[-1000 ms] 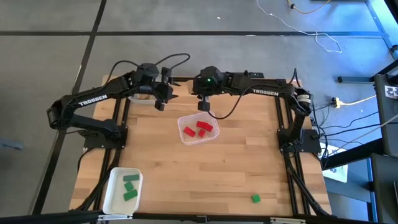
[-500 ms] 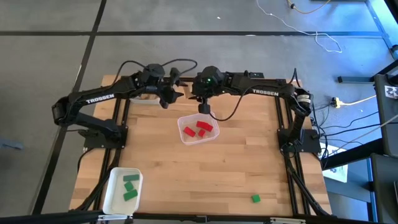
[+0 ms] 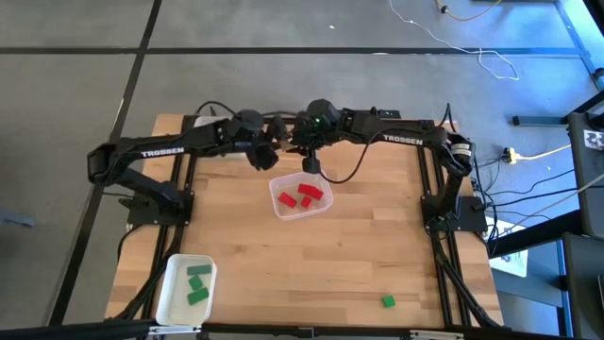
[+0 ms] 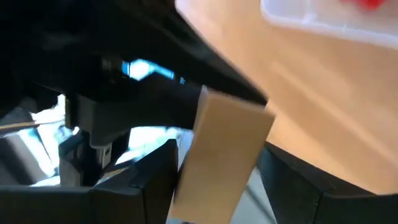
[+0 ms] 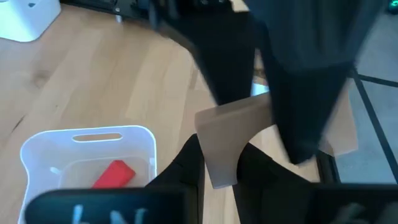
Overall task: Sort & place blocks by color
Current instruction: Put the brown block into the gray bin
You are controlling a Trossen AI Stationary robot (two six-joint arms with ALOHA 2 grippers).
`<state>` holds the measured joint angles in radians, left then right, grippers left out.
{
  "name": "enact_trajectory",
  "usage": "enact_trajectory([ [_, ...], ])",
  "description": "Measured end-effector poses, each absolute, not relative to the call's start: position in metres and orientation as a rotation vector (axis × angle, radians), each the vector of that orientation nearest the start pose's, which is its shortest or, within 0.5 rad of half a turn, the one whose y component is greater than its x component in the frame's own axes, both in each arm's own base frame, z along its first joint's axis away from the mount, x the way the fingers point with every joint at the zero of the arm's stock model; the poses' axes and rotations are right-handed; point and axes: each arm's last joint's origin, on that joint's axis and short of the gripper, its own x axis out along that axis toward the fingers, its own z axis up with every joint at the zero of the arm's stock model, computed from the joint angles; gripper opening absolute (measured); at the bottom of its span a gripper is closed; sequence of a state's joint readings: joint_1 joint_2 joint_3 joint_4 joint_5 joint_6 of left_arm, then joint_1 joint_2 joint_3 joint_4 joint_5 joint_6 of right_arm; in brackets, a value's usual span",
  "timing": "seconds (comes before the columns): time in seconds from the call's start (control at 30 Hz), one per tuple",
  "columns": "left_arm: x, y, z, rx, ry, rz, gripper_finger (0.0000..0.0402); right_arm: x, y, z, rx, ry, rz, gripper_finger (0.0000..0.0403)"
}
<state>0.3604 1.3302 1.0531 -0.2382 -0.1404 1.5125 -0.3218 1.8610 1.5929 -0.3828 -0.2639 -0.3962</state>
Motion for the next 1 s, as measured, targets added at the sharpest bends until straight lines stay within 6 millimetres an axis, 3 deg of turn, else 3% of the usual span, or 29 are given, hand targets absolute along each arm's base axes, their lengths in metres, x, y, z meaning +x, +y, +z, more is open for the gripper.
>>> enact_trajectory([
  [0.3, 0.282, 0.106, 0.295, 1.453, 0.848, 0.02, 0.0204, 0.404, -0.125, 0.291, -0.178, 0.614, 0.123, 0.0049],
  [0.57, 0.285, 0.097, 0.295, 1.488, 0.857, 0.008, 0.0122, 0.404, -0.124, 0.29, -0.172, 0.611, 0.139, 0.0049],
  [0.77, 0.284, 0.096, 0.293, 1.453, 0.871, 0.016, 0.0122, 0.404, -0.124, 0.291, -0.173, 0.611, 0.136, 0.0054],
  [1.0, 0.283, 0.097, 0.292, 1.351, 0.875, 0.06, 0.0122, 0.405, -0.125, 0.291, -0.184, 0.611, 0.111, 0.009],
])
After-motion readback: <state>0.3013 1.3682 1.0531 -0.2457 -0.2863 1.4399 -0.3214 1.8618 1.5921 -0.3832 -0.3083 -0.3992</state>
